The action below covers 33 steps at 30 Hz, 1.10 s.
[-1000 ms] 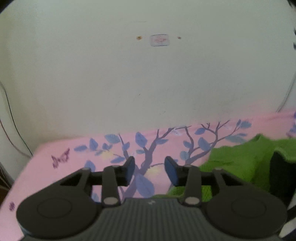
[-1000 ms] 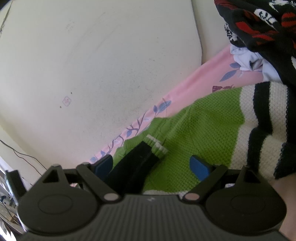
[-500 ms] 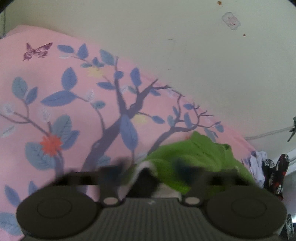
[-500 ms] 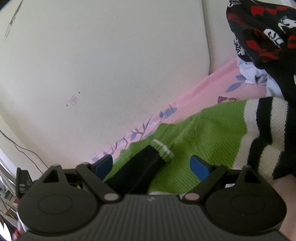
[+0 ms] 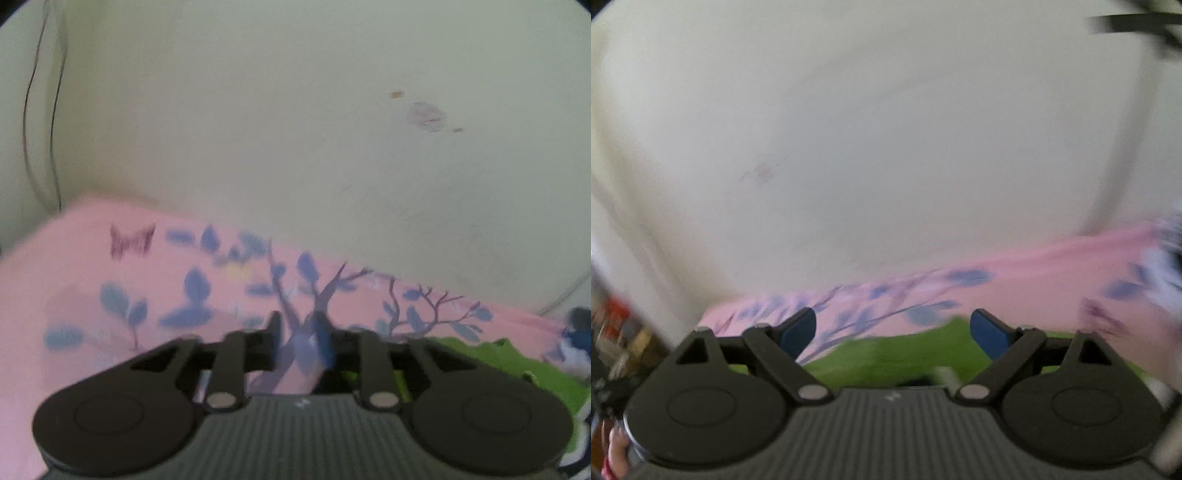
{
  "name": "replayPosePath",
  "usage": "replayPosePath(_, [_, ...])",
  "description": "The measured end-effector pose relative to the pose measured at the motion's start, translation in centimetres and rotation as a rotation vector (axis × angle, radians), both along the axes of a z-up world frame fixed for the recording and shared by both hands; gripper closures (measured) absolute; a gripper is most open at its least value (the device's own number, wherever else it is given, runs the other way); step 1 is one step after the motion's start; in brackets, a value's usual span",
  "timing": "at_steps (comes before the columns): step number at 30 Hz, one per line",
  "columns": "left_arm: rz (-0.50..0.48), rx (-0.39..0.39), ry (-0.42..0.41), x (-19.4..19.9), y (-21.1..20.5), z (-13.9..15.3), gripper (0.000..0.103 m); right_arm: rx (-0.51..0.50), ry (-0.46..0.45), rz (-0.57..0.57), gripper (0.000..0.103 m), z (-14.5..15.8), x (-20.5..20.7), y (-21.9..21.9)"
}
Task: Fold small clothes
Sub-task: 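Open the right gripper and release the cuff onto the sweater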
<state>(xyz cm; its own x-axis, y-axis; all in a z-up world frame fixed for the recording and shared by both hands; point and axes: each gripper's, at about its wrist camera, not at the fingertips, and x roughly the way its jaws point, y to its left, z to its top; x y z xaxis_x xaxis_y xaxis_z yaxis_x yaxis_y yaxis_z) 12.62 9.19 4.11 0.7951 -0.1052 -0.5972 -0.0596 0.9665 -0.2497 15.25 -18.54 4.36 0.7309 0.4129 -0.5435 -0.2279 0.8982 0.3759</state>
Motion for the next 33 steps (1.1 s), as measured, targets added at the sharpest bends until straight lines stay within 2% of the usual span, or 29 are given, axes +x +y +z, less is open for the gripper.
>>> replayPosePath(1, [-0.011,-0.066,0.032,0.2,1.2,-0.3,0.044,-0.036,0.034,0.033,0.017,-0.3,1.5,1.3])
replayPosePath(4, [-0.108,-0.273,0.068,0.4,3.9,-1.3,0.041,-0.128,0.137,0.085,0.017,-2.1,5.7,4.9])
replayPosePath(7, [-0.153,-0.355,0.100,0.8,4.4,-2.2,0.042,-0.228,0.213,0.169,0.019,-4.1,7.6,8.3])
replayPosePath(9, [-0.164,-0.388,0.116,1.1,4.3,-2.7,0.042,-0.280,0.253,0.268,0.046,-5.1,7.5,10.4])
replayPosePath(11, [-0.172,-0.417,0.130,1.4,4.3,-3.3,0.043,-0.350,0.178,0.317,0.090,-4.7,6.3,12.1])
replayPosePath(13, [-0.158,-0.405,0.145,1.5,4.1,-3.8,0.043,-0.324,0.069,0.277,0.090,-3.1,5.5,12.0])
replayPosePath(16, [-0.094,-0.309,0.157,1.6,3.7,-3.9,0.044,-0.200,-0.116,0.147,0.092,-1.7,5.3,9.8])
replayPosePath(17, [-0.077,-0.274,0.161,1.7,3.6,-4.0,0.043,-0.218,-0.112,0.113,0.092,-2.4,5.8,9.8])
replayPosePath(18, [-0.060,-0.242,0.169,1.9,3.4,-4.2,0.043,-0.276,-0.076,0.087,0.092,-3.5,6.4,10.1])
replayPosePath(20, [-0.062,-0.226,0.165,1.7,3.4,-4.0,0.042,-0.447,0.011,0.065,0.090,-6.0,7.3,11.3])
replayPosePath(21, [-0.055,-0.234,0.162,1.6,3.6,-3.8,0.040,-0.466,0.007,0.062,0.090,-6.1,7.0,11.2])
replayPosePath(22, [-0.047,-0.250,0.150,1.5,4.0,-3.6,0.039,-0.436,-0.012,0.054,0.085,-5.4,6.5,10.7])
replayPosePath(23, [-0.033,-0.274,0.134,1.3,4.7,-3.5,0.037,-0.370,-0.035,0.054,0.064,-4.2,5.6,10.0])
replayPosePath(25, [0.020,-0.329,0.092,0.8,6.3,-2.9,0.026,-0.274,-0.110,0.091,0.041,-1.6,3.2,9.7])
replayPosePath(27, [0.069,-0.371,0.065,0.3,7.8,-2.5,0.024,-0.299,-0.171,0.204,0.041,0.2,0.5,11.3])
replayPosePath(30, [0.106,-0.406,0.056,0.0,9.0,-2.2,0.024,-0.391,-0.256,0.406,0.042,1.1,-3.6,15.2])
replayPosePath(33, [0.108,-0.421,0.056,-0.1,9.5,-2.0,0.024,-0.498,-0.314,0.537,0.054,0.2,-6.5,19.2])
